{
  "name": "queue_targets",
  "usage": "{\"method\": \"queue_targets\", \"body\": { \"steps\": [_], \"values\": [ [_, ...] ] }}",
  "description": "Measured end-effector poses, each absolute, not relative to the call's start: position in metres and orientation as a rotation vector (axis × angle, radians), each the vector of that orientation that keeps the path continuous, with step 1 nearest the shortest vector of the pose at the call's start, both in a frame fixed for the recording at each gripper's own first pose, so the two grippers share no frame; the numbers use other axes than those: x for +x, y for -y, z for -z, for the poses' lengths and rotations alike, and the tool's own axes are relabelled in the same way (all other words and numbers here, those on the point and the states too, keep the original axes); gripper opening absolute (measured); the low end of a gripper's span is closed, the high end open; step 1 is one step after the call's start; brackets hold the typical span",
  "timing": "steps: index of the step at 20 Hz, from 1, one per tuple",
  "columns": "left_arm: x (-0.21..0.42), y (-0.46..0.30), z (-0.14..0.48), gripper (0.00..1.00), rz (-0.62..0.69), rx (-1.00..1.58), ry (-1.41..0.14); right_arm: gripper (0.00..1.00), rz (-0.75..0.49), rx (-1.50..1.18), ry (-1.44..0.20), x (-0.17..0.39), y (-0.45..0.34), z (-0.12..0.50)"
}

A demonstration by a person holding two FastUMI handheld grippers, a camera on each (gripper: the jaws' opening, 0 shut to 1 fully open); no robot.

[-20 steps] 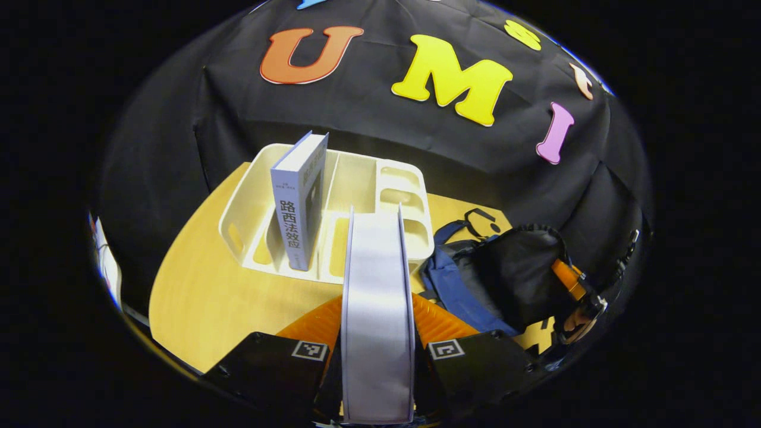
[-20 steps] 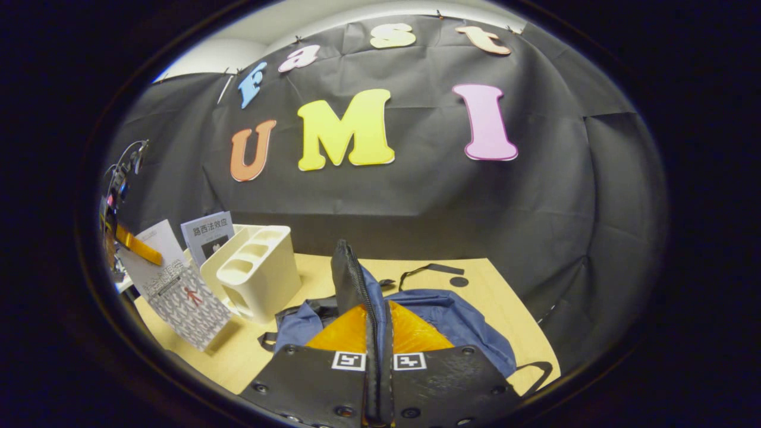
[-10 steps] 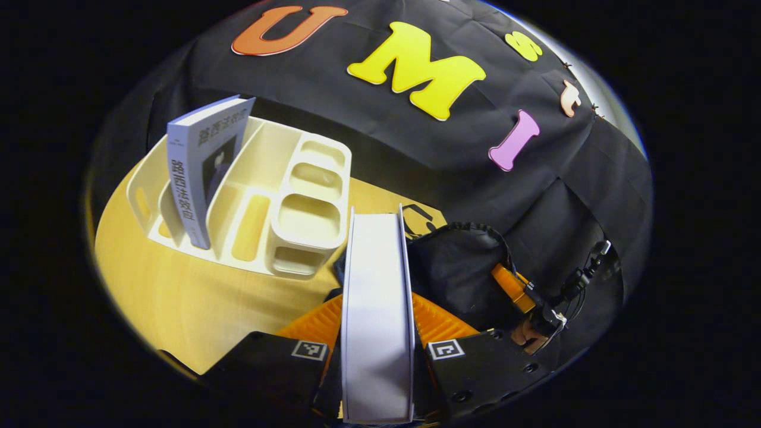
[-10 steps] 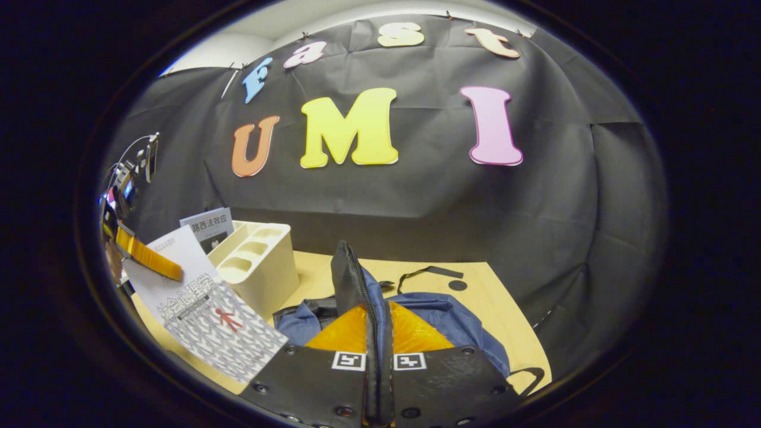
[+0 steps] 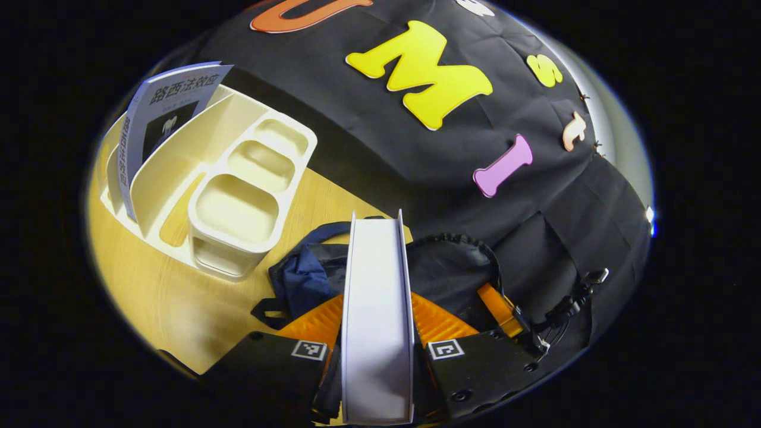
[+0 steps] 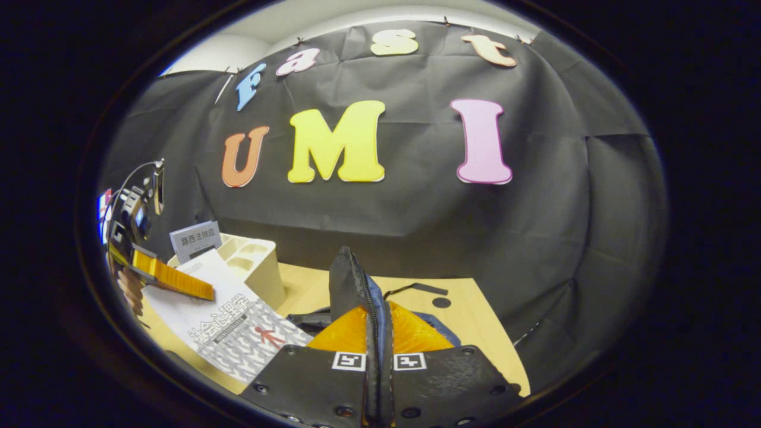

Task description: Open the schoolbag, grab two books from the bookshelf and put them into the schoolbag.

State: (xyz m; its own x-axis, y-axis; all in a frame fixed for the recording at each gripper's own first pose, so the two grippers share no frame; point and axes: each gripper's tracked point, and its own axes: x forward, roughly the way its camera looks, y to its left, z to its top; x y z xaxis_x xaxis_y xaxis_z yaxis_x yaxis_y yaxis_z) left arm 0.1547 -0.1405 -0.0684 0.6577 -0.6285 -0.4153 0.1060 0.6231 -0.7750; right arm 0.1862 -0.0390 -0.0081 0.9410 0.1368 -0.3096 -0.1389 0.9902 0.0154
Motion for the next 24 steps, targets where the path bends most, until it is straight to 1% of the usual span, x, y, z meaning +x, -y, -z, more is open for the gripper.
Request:
{"method": "queue_targets", "body": {
  "steps": [3,7,8,9,10,11,12,13,15,16,17,19,20,21,22,23,24],
  "values": [
    [0.178,0.155,0.083,0.47,0.414,-0.92,-0.744,0.02,-0.138,-0.031,-0.294,0.193,0.041,-0.004],
    [0.193,0.182,0.106,0.47,0.413,-1.026,-0.771,0.02,-0.121,-0.033,-0.247,0.2,0.045,-0.023],
    [0.197,0.187,0.111,0.47,0.403,-1.05,-0.769,0.0,-0.126,-0.029,-0.246,0.201,0.044,-0.024],
    [0.202,0.194,0.116,0.47,0.398,-1.067,-0.765,0.02,-0.133,-0.026,-0.248,0.2,0.042,-0.023],
    [0.207,0.202,0.12,0.48,0.395,-1.067,-0.756,0.05,-0.136,-0.022,-0.247,0.2,0.041,-0.024],
    [0.214,0.211,0.126,0.47,0.388,-1.058,-0.742,0.05,-0.141,-0.017,-0.247,0.2,0.04,-0.024],
    [0.216,0.219,0.134,0.47,0.38,-1.033,-0.735,0.0,-0.151,-0.006,-0.247,0.199,0.037,-0.024],
    [0.216,0.227,0.143,0.48,0.379,-1.002,-0.734,0.0,-0.164,0.009,-0.247,0.198,0.033,-0.025],
    [0.213,0.248,0.154,0.47,0.395,-0.986,-0.73,0.0,-0.17,0.034,-0.245,0.198,0.031,-0.026],
    [0.209,0.258,0.162,0.47,0.408,-0.942,-0.718,0.04,-0.168,0.034,-0.243,0.198,0.032,-0.026],
    [0.208,0.269,0.169,0.48,0.42,-0.922,-0.703,0.02,-0.165,0.04,-0.239,0.198,0.031,-0.027],
    [0.209,0.291,0.178,0.48,0.447,-0.894,-0.699,0.02,-0.167,0.046,-0.23,0.198,0.029,-0.031],
    [0.21,0.3,0.181,0.43,0.457,-0.904,-0.693,0.02,-0.164,0.044,-0.227,0.199,0.029,-0.033],
    [0.211,0.308,0.184,0.48,0.461,-0.908,-0.69,0.02,-0.163,0.039,-0.222,0.199,0.028,-0.034],
    [0.213,0.316,0.187,0.49,0.464,-0.919,-0.684,0.04,-0.163,0.035,-0.217,0.2,0.027,-0.036],
    [0.214,0.321,0.189,0.49,0.463,-0.919,-0.677,0.02,-0.167,0.034,-0.215,0.199,0.024,-0.037],
    [0.217,0.324,0.191,0.49,0.451,-0.928,-0.664,0.02,-0.172,0.034,-0.213,0.199,0.021,-0.038]
  ]
}}
